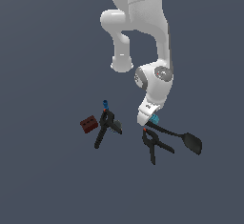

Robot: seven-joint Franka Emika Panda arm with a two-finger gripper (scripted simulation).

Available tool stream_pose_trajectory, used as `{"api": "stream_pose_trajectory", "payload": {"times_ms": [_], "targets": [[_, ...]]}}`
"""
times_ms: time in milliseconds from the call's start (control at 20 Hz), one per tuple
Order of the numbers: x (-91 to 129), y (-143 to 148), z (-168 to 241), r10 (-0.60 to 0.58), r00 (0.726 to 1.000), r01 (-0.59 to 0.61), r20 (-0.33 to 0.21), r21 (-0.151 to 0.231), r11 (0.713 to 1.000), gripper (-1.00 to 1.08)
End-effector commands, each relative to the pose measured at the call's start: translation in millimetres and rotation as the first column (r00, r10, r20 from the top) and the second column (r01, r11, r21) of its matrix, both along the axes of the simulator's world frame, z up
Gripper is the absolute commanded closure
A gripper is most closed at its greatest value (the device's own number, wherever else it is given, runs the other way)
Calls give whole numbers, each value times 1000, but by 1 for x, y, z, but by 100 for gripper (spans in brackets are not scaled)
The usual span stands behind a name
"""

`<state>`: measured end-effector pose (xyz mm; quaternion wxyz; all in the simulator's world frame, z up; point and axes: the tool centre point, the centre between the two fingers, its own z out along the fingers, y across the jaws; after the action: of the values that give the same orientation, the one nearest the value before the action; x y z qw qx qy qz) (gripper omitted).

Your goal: Pick up a designated object from a clutter of objects.

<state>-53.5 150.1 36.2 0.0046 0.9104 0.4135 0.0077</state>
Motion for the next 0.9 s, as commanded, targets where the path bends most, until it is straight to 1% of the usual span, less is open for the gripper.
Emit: {"api": "stream_pose_trajectory", "payload": {"times_ms": [0,400,850], "targets": [[3,-3,7,0,1000,0,0,0,1000,108],[20,-18,50,3,1000,-3,-2,1,1000,108],[52,-46,130,8,1000,-8,-6,5,1000,108]]}}
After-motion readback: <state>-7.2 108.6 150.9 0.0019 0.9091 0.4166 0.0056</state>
